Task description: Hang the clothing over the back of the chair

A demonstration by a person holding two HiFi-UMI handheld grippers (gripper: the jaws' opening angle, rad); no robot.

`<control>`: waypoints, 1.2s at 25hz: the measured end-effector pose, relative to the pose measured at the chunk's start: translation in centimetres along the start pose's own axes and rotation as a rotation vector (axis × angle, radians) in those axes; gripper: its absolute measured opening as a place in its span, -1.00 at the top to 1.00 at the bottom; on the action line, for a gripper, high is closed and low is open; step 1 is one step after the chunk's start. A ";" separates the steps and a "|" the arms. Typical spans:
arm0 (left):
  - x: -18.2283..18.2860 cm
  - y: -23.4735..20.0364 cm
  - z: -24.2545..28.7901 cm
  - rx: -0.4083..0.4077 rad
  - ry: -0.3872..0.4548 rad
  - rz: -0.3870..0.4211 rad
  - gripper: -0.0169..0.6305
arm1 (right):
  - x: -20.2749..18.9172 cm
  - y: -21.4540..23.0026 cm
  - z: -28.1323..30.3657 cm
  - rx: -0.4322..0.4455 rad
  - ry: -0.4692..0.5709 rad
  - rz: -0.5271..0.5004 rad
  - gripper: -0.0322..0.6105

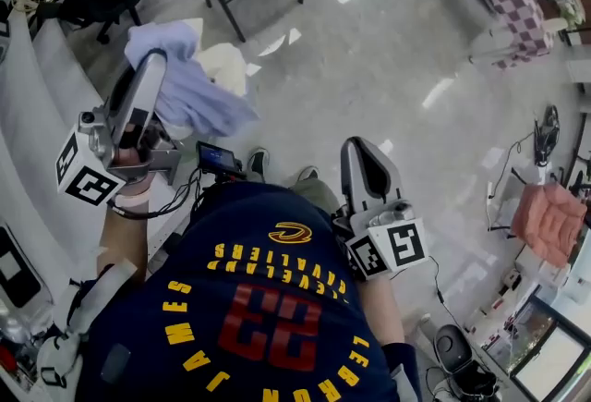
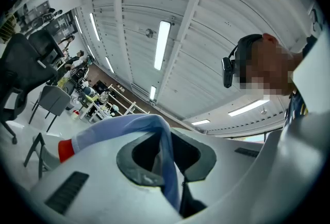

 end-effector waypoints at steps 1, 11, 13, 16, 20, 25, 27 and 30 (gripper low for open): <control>0.1 -0.6 0.2 -0.008 -0.005 -0.007 0.83 | -0.1 -0.2 0.1 -0.017 -0.003 0.002 0.83; -0.8 -3.8 4.3 -0.025 -0.048 -0.040 0.83 | -0.3 2.4 2.0 -0.090 -0.037 0.048 0.83; -1.0 -4.3 6.1 -0.017 -0.060 -0.033 0.83 | 0.2 4.1 3.4 -0.074 -0.040 0.059 0.83; -1.4 -4.9 9.0 0.006 -0.072 -0.016 0.83 | 1.4 7.1 5.7 -0.038 -0.040 0.076 0.83; -1.4 -4.8 11.1 0.039 -0.067 0.017 0.83 | 2.8 9.9 8.3 0.034 -0.057 0.077 0.83; -1.3 -4.8 14.9 0.082 -0.037 0.060 0.83 | 5.1 14.4 11.1 0.107 -0.059 0.084 0.83; -1.5 -4.8 17.1 0.103 -0.026 0.072 0.83 | 6.1 16.9 12.1 0.128 -0.056 0.102 0.83; -1.7 -4.7 20.2 0.132 -0.014 0.096 0.83 | 7.6 20.3 13.6 0.161 -0.050 0.117 0.83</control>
Point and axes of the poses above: the fingertips, and each gripper's own axes: z forward along the fingers, y to its right, x out of its top, the point moved 6 cm from there along -z, backward along the fingers, and after that the axes turned 8 degrees about x, right-handed, at the moved point
